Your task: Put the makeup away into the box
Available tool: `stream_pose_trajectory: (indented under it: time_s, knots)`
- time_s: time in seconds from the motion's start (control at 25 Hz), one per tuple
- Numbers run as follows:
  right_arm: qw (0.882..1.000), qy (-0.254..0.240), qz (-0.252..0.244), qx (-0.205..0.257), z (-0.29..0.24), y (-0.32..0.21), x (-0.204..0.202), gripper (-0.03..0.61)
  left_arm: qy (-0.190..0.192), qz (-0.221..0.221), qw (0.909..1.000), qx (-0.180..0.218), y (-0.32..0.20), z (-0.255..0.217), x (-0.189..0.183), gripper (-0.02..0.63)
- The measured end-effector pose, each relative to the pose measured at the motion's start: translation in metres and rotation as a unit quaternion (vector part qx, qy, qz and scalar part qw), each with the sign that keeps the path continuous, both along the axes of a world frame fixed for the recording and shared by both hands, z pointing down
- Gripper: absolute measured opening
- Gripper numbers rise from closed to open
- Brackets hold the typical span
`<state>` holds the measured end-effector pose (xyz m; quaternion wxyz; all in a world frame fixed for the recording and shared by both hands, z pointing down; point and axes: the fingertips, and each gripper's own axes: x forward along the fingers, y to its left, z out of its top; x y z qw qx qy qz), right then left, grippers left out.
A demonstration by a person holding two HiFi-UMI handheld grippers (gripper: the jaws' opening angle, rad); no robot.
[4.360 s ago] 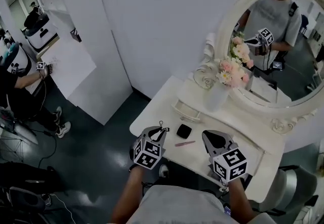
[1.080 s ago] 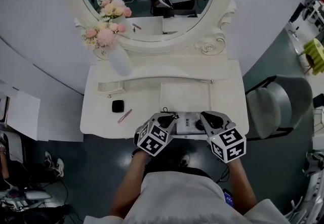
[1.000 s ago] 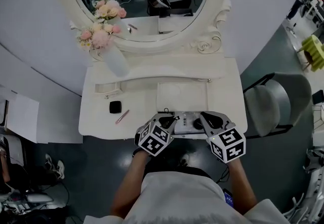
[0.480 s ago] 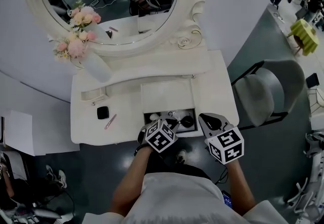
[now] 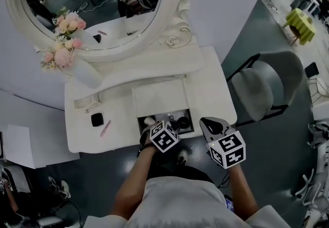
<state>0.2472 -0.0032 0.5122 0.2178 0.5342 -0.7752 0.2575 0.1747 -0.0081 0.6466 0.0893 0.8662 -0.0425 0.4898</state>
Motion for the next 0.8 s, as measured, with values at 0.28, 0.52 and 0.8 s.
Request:
stream_pose_trajectory:
  time_s: [0.28,0.52,0.8]
  knots:
    - [1.0,0.005,0.014,-0.001,-0.003,0.002,0.002,0.002,0.017,-0.004,0.9998,0.001,-0.001,-0.009,0.001,0.14]
    - [1.0,0.009,0.0,0.005,-0.009,-0.007,-0.023,0.002,0.055,-0.05,0.9968,0.028,-0.022,-0.037,-0.027,0.152]
    - [0.999,0.009,-0.042,0.014,-0.018,-0.033,-0.079,0.002,0.087,-0.125,0.9866,0.058,-0.053,-0.069,-0.095,0.152]
